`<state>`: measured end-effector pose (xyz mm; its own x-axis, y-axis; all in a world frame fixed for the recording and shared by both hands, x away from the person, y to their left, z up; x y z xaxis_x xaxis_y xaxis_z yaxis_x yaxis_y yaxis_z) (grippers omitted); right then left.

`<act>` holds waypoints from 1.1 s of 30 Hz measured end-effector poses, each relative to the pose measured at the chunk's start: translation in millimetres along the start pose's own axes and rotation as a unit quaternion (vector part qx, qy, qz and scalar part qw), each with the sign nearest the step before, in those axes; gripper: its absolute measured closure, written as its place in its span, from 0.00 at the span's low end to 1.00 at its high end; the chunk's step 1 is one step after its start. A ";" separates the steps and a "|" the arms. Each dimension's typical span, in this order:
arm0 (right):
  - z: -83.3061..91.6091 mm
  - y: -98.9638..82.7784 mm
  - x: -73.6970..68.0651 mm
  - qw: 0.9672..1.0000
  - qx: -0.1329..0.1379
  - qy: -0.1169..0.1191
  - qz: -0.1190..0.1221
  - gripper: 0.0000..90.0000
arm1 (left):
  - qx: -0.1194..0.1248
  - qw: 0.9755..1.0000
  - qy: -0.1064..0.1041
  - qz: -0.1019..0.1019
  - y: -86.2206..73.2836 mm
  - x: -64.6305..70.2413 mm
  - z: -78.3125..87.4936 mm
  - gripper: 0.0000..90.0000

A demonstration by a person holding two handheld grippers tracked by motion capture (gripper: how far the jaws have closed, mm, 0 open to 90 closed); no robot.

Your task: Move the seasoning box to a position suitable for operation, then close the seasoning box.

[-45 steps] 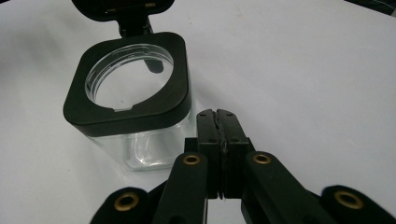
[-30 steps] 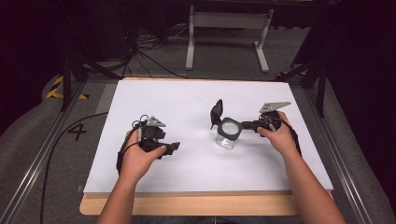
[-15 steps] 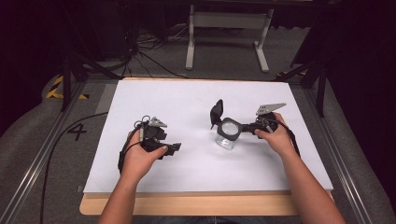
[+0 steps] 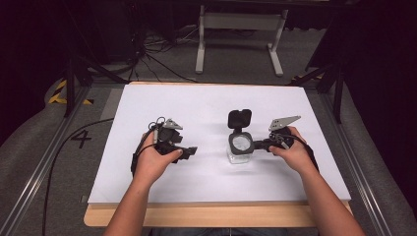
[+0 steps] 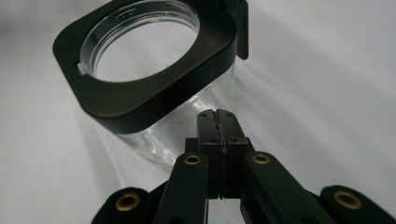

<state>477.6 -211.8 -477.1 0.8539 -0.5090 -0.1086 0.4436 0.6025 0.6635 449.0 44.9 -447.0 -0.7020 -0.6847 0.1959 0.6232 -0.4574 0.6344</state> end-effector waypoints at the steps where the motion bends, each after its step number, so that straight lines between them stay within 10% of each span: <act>1: 0.1 -1.2 -1.4 1.000 -0.002 0.001 -0.003 1.00 | -0.002 1.000 -0.002 -0.001 1.0 0.8 -0.9 0.32; 17: 17.6 3.1 -7.5 1.000 0.011 -0.014 -0.003 1.00 | -0.003 1.000 -0.012 -0.014 10.9 7.3 -6.3 0.33; 33: 68.7 91.9 9.3 0.998 0.043 -0.046 0.010 1.00 | -0.016 0.994 -0.072 -0.076 19.1 57.9 -15.7 0.49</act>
<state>507.5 -203.4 -366.3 0.8320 -0.5541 -0.0280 0.3977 0.5604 0.7265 425.7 -12.4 -435.2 -0.8293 -0.5193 0.2061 0.5156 -0.5692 0.6405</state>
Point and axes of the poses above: each handheld gripper's, and its own axes: z roughly backward along the jaws, y roughly out of its top, x roughly to its right, the point moved 10 cm from there along -z, roughly forward along the jaws, and after that the axes turned 5 degrees about -x, right-handed, at the moved point
